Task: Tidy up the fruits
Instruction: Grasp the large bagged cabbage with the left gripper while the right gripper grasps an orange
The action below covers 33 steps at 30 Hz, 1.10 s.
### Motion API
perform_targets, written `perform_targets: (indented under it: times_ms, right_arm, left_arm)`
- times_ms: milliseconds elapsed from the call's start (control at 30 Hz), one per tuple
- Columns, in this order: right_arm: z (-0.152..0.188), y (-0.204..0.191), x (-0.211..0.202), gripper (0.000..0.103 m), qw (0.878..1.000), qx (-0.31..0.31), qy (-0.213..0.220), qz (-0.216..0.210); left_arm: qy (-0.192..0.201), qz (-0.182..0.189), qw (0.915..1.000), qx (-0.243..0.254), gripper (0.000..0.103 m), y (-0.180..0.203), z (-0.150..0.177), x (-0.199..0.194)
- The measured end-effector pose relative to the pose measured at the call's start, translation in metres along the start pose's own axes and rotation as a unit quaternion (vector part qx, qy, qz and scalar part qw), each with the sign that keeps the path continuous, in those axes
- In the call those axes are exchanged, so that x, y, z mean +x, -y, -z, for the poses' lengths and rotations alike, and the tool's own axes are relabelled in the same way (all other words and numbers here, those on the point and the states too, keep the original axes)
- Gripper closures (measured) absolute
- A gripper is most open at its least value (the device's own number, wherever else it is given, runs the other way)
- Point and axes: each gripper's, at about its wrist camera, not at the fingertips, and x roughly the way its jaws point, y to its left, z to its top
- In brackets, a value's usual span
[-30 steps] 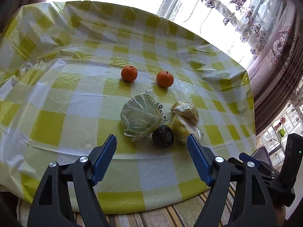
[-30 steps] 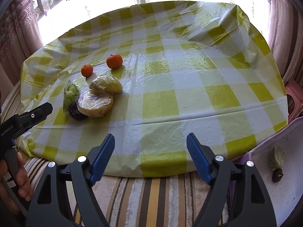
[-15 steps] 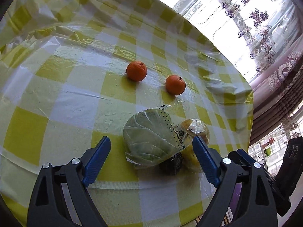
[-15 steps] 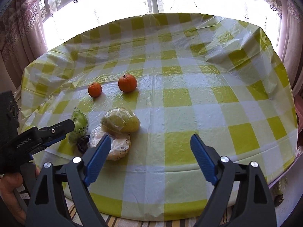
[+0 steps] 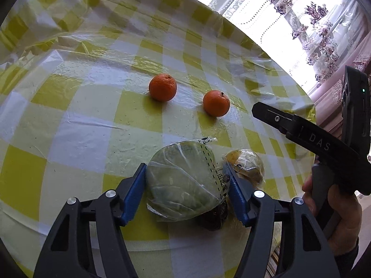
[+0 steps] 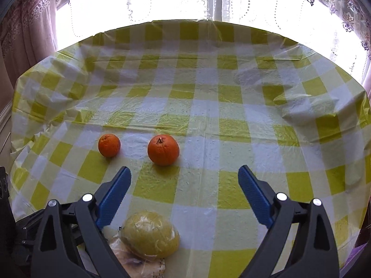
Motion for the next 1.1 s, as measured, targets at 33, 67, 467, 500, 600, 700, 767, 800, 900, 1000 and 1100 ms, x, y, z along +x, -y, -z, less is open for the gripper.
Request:
perform_targets:
  times_ms: [33,67,467,500,600,700,767,800,900,1000,1100]
  right_arm:
    - [-0.004,-0.003,0.006,0.009,1.000,-0.009,-0.002,0.003]
    - [-0.009,-0.006,0.013,0.009,1.000,-0.018,-0.007,0.007]
    - [-0.033,-0.031,0.072,0.034,0.993,-0.093,-0.077,0.008]
    - [-0.034,-0.031,0.076,0.038,0.992,-0.095,-0.083,0.008]
    - [-0.034,-0.034,0.087,0.045,0.990,-0.102,-0.101,0.001]
    - [-0.032,-0.037,0.093,0.058,0.988,-0.106,-0.110,-0.015]
    - [-0.032,-0.037,0.092,0.059,0.989,-0.107,-0.105,-0.013]
    - [-0.030,-0.036,0.090,0.059,0.989,-0.104,-0.103,-0.015]
    - [-0.023,-0.031,0.078,0.059,0.992,-0.088,-0.087,-0.013]
    - [-0.016,-0.019,0.058,0.060,0.996,-0.062,-0.065,-0.011]
    - [-0.007,-0.006,0.035,0.060,0.998,-0.034,-0.044,-0.012]
  left_arm:
    - [0.001,-0.001,1.0000,0.002,0.043,0.000,0.000,0.000]
    - [0.002,-0.002,1.0000,0.004,0.043,0.000,0.000,0.000]
    - [0.020,-0.006,0.9998,0.000,0.045,-0.004,0.001,-0.007]
    - [0.021,-0.005,0.9998,0.001,0.045,-0.004,0.001,-0.008]
    - [0.023,-0.006,0.9997,0.001,0.045,-0.004,0.002,-0.009]
    - [0.026,-0.005,0.9996,0.000,0.045,-0.004,0.003,-0.010]
    - [0.027,-0.006,0.9996,-0.001,0.045,-0.004,0.003,-0.010]
    - [0.029,-0.006,0.9996,-0.001,0.045,-0.004,0.004,-0.011]
    - [0.033,-0.007,0.9994,-0.001,0.045,-0.003,0.004,-0.013]
    - [0.037,-0.010,0.9993,0.002,0.045,-0.002,0.004,-0.014]
    - [0.043,-0.014,0.9990,0.006,0.045,0.000,0.004,-0.017]
